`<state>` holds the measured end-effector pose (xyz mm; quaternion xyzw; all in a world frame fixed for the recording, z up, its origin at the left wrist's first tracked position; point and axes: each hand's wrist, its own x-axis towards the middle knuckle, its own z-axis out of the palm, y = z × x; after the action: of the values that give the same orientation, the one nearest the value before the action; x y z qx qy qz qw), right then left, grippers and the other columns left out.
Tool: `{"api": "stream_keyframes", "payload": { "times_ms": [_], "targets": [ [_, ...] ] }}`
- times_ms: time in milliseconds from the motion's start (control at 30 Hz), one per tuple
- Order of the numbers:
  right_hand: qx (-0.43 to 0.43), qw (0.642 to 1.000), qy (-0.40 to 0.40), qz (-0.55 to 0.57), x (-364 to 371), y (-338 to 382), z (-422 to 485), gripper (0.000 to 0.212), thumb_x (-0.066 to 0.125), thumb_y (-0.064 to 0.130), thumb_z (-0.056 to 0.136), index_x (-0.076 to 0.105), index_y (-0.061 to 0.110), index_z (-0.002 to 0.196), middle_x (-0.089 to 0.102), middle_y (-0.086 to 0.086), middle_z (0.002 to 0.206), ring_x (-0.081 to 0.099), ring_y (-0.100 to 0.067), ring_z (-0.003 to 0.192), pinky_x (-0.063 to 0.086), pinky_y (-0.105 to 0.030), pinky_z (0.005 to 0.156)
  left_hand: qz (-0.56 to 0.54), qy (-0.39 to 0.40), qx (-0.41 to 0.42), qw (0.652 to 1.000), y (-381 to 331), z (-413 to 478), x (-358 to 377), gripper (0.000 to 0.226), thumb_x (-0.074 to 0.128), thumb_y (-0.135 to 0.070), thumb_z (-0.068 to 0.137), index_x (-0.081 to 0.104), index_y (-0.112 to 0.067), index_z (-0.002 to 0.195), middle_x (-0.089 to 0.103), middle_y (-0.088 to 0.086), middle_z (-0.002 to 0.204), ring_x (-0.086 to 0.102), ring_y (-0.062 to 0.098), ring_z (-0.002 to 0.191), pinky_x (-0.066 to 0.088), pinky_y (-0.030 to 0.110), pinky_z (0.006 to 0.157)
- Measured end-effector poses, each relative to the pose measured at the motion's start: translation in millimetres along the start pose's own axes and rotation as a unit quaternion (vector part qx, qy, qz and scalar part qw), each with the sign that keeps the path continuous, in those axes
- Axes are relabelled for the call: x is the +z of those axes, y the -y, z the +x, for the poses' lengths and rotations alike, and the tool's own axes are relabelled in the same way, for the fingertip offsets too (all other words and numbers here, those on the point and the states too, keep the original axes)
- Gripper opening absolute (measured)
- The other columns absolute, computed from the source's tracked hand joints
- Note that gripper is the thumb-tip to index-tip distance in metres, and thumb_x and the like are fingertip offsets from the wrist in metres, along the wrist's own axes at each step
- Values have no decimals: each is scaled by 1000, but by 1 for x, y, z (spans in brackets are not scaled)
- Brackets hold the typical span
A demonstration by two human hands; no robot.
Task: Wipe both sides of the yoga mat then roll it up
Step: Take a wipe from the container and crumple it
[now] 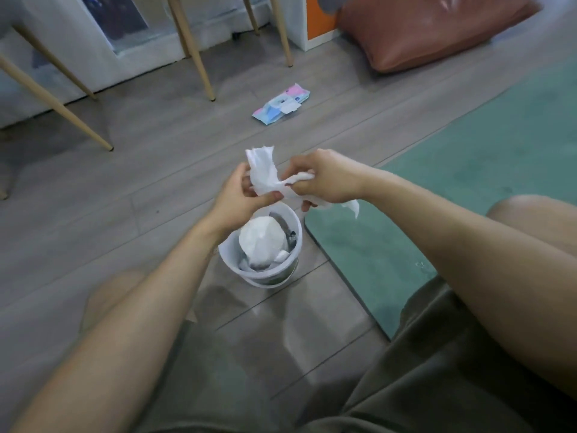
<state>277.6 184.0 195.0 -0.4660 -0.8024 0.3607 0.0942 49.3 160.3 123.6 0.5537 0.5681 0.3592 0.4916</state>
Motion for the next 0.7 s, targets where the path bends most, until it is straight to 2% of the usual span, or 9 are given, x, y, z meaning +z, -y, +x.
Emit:
{"api": "stream_keyframes", "payload": {
  "times_ms": [67, 133, 233, 333, 400, 500, 600, 700],
  "targets": [
    [-15, 998, -43, -33, 2, 2, 12, 18, 64, 27, 98, 74, 21, 111, 74, -2, 93, 69, -24, 89, 54, -35, 78, -141, -70, -62, 986, 0, 1, -13, 42, 77, -11, 94, 61, -13, 133, 78, 4, 110, 76, 20, 95, 60, 37, 86],
    [-25, 993, -100, -49, 4, 2, 24, 18, 64, 30, 99, 75, 16, 100, 64, -7, 93, 61, -28, 92, 45, -37, 74, -253, -114, -101, 956, 6, 1, -32, 24, 72, -10, 98, 67, -12, 121, 77, 4, 96, 73, 20, 87, 58, 35, 83],
    [6, 984, -171, -44, 6, 3, 45, 26, 61, 26, 99, 61, 20, 74, 47, -4, 90, 53, -27, 84, 30, -35, 65, -352, -180, -117, 911, 11, 2, -64, 22, 69, -17, 100, 67, -14, 122, 75, -1, 95, 73, 16, 91, 59, 32, 84],
    [81, 978, -190, -27, 6, -3, 61, 39, 62, 25, 96, 45, 18, 62, 47, -3, 73, 42, -25, 72, 26, -36, 55, -399, -262, -99, 873, 11, -3, -98, 23, 68, -17, 101, 69, -10, 123, 74, 4, 103, 75, 19, 100, 62, 37, 91],
    [118, 978, -171, -23, 8, -11, 69, 38, 66, 25, 93, 44, 14, 64, 47, -3, 66, 42, -26, 65, 28, -33, 50, -364, -314, -91, 872, 19, -10, -114, 29, 69, -15, 100, 67, -10, 128, 76, 6, 111, 76, 20, 103, 63, 41, 90],
    [121, 983, -135, -40, 14, -19, 72, 12, 68, 24, 91, 69, 16, 83, 68, -3, 81, 64, -26, 74, 41, -28, 57, -303, -345, -117, 881, 44, -28, -120, 37, 69, -8, 96, 65, -8, 133, 77, 10, 117, 78, 23, 100, 65, 44, 85],
    [133, 989, -60, -22, 26, -29, 72, 9, 68, 21, 92, 76, 19, 95, 78, -4, 89, 77, -24, 73, 50, -21, 54, -302, -364, -148, 868, 66, -44, -128, 41, 70, 2, 91, 64, -5, 131, 77, 16, 116, 78, 26, 97, 65, 43, 83],
    [126, 990, -32, 51, 38, -33, 77, 9, 69, 24, 91, 76, 20, 88, 75, -11, 87, 75, -26, 73, 64, -36, 72, -330, -394, -172, 840, 83, -54, -152, 53, 76, 8, 81, 63, 0, 132, 76, 20, 116, 78, 25, 89, 65, 36, 73]
  ]
}}
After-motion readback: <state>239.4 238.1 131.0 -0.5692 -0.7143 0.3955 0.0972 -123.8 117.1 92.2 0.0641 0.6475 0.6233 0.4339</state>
